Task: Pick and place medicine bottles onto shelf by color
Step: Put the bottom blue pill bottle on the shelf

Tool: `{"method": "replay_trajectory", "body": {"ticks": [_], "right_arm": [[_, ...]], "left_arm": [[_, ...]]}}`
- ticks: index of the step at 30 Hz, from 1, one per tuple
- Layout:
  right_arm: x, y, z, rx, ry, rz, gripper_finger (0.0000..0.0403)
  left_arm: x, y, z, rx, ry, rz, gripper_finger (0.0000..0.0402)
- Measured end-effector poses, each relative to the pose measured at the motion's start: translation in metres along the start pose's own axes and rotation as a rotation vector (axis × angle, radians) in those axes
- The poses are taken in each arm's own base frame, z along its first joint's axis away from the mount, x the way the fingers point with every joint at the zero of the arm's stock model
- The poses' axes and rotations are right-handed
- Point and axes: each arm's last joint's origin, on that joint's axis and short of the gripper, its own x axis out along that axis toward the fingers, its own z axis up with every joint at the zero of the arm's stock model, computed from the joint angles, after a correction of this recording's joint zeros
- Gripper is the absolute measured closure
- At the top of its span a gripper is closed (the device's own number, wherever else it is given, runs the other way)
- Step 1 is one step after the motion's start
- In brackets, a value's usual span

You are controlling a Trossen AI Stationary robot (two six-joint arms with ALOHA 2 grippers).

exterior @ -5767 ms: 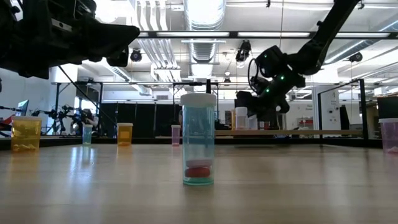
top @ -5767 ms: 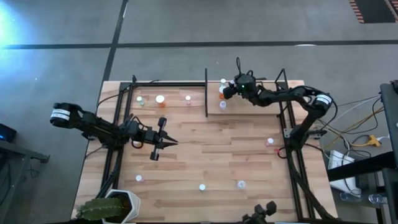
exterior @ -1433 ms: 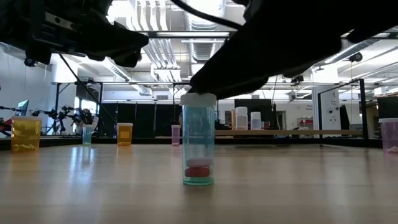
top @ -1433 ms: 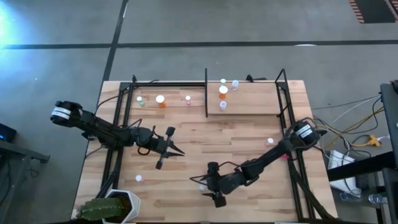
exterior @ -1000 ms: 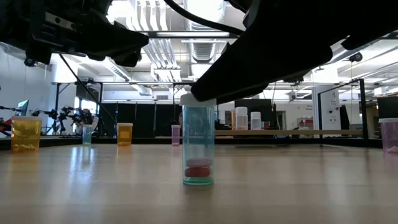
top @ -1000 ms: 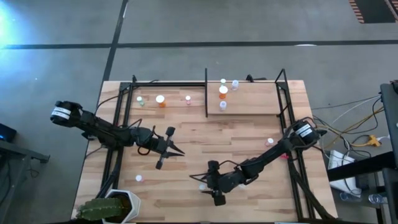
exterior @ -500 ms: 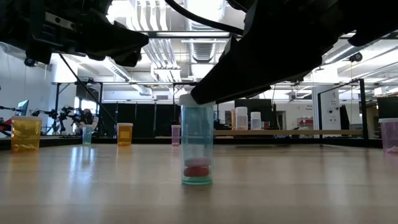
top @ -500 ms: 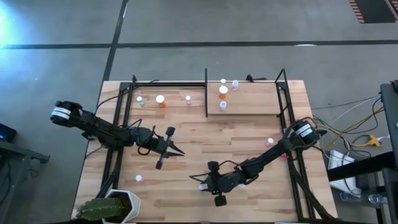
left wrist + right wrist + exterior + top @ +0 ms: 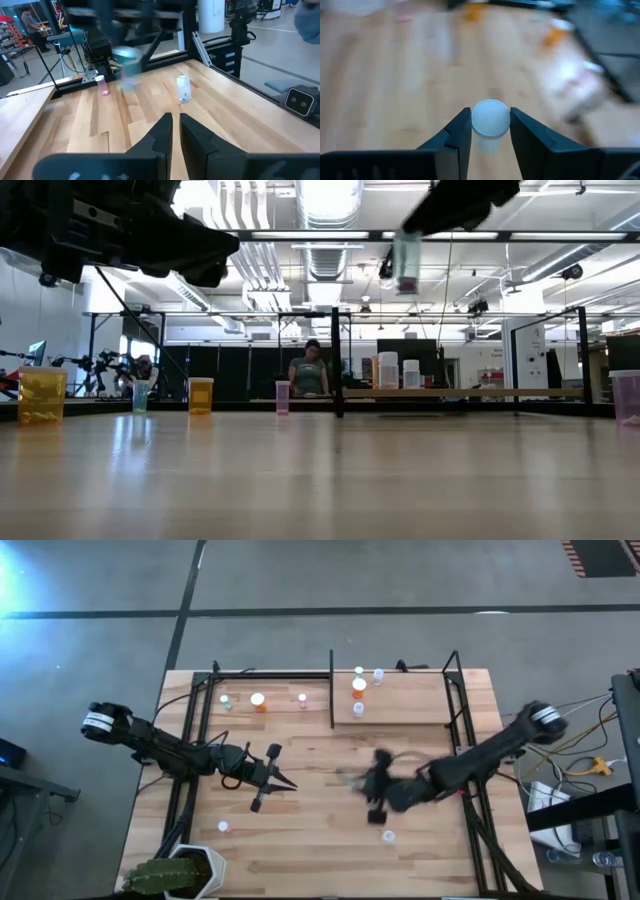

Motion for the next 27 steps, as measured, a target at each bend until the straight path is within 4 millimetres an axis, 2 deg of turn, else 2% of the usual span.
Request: {"method": "replay_trajectory", "body": {"ticks": [5, 10, 16, 21, 27], "right_arm": [[-0.021, -0.067, -0.034, 0.136, -0.027, -0.252, 0.0295], [-0.026, -0.133, -0.065, 0.291, -0.063, -0.548, 0.0295], [-0.016, -0.197, -0.087, 0.455, -0.139, -0.523, 0.0296], [0.0, -0.231, -0.104, 0.533, -0.126, -0.509, 0.0296], [0.03, -0.247, -0.107, 0.536, -0.071, -0.505, 0.0296]], "left_arm": [[0.0, 0.0, 0.0, 0.004, -0.001, 0.0, 0.0387], [0.0, 0.0, 0.002, 0.023, -0.017, 0.003, 0.0387], [0.0, 0.001, 0.003, 0.031, -0.027, 0.005, 0.0387], [0.0, 0.0, 0.003, 0.032, -0.025, 0.005, 0.0387], [0.0, 0.001, 0.003, 0.033, -0.023, 0.015, 0.0387]]}}
